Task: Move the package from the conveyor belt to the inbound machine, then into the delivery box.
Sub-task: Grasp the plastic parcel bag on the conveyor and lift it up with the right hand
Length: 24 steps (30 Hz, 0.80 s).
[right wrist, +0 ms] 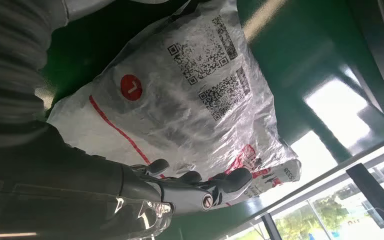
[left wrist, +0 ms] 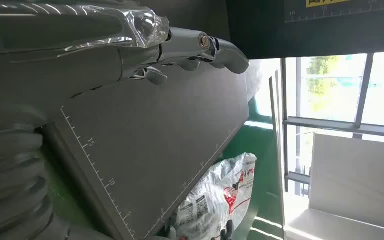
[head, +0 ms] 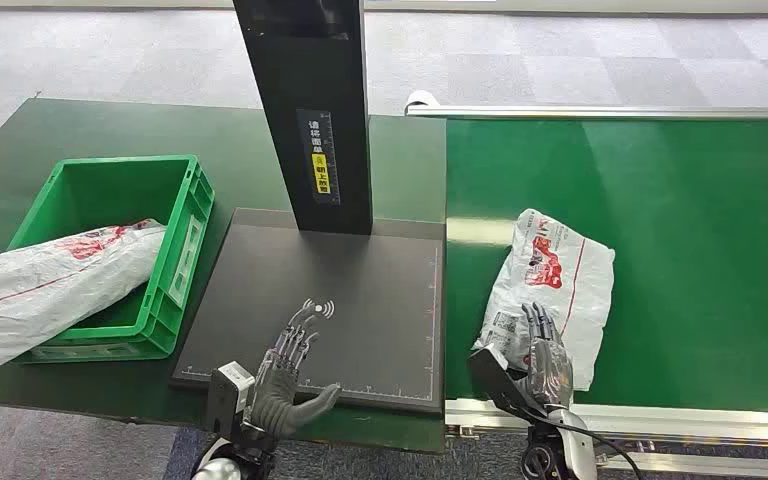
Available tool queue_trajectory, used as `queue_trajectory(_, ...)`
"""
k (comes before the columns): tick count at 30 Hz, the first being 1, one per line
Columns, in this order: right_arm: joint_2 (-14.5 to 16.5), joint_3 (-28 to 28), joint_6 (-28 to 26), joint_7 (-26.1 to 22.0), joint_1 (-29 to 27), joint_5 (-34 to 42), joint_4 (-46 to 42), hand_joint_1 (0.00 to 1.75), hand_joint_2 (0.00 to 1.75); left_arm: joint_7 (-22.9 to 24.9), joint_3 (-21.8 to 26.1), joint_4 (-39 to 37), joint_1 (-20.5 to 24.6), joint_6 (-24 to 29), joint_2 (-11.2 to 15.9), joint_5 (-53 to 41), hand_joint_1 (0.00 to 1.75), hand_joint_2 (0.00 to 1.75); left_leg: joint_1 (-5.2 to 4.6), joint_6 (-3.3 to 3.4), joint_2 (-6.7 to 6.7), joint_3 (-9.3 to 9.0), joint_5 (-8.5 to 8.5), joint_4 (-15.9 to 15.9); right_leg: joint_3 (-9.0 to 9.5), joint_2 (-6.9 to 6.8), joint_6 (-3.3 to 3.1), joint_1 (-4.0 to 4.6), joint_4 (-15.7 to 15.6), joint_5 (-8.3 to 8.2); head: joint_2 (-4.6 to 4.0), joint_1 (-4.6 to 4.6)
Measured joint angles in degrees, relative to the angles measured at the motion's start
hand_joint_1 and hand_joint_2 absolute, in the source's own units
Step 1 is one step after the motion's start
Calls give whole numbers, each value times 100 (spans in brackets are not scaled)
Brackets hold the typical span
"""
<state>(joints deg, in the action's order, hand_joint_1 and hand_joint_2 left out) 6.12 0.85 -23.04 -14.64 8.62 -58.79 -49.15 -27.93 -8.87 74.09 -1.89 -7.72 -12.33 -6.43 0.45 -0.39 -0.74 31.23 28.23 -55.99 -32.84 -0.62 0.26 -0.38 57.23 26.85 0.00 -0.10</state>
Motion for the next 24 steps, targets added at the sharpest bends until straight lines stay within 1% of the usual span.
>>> queue_trajectory(6,0,4,-46,8,-39,-82,88,0,175,0,-3,0,-22,1,0,0,0,175,0,0,0,1,0,0,0,0,0,0,0,0,0,-1)
queue_trajectory(11,-29,100,-523,-78,16,-201,409,0,175,0,-37,1,-50,2,3,0,0,175,0,0,0,2,0,0,0,0,0,0,0,0,0,-1)
queue_trajectory(15,-88,238,-834,-283,260,-265,817,0,175,0,-102,0,-56,1,6,0,0,175,0,0,-1,2,0,0,0,0,1,0,0,-1,0,0)
queue_trajectory(24,-109,275,-927,-346,855,-398,1506,0,175,0,-206,-73,86,-7,7,4,0,175,0,0,0,0,-1,-1,0,1,1,0,0,-1,0,-1)
